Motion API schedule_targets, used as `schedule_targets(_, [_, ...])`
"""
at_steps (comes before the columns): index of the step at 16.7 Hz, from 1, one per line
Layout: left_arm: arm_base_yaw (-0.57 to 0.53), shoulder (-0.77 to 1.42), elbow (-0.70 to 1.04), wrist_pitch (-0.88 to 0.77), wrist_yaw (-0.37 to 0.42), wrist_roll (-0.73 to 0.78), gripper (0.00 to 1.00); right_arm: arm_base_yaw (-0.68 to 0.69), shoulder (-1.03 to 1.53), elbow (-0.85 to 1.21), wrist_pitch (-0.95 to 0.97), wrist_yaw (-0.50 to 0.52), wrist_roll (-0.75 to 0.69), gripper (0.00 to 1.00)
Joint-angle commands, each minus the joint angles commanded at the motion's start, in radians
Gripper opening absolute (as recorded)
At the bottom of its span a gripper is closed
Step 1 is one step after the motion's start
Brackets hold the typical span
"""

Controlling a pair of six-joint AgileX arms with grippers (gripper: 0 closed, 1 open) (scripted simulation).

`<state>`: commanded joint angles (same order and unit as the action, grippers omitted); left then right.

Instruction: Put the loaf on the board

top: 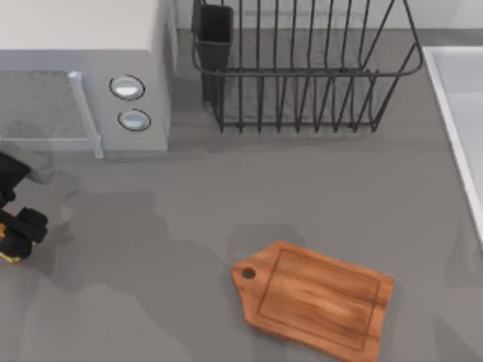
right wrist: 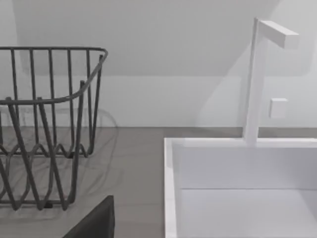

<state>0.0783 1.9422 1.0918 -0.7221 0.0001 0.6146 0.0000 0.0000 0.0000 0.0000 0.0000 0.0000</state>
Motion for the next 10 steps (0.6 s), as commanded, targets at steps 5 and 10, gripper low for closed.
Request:
schedule_targets(5, [0.004,-0.038,0.001,-0.036,0.002,-0.006,0.00,0.000,0.000,0.000,0.000,0.000,0.000,1.00])
schedule_targets(10, [0.002,-0.055,-0.047,-0.056,-0.005,-0.009,0.00,0.000,0.000,0.000,0.000,0.000,0.000,1.00])
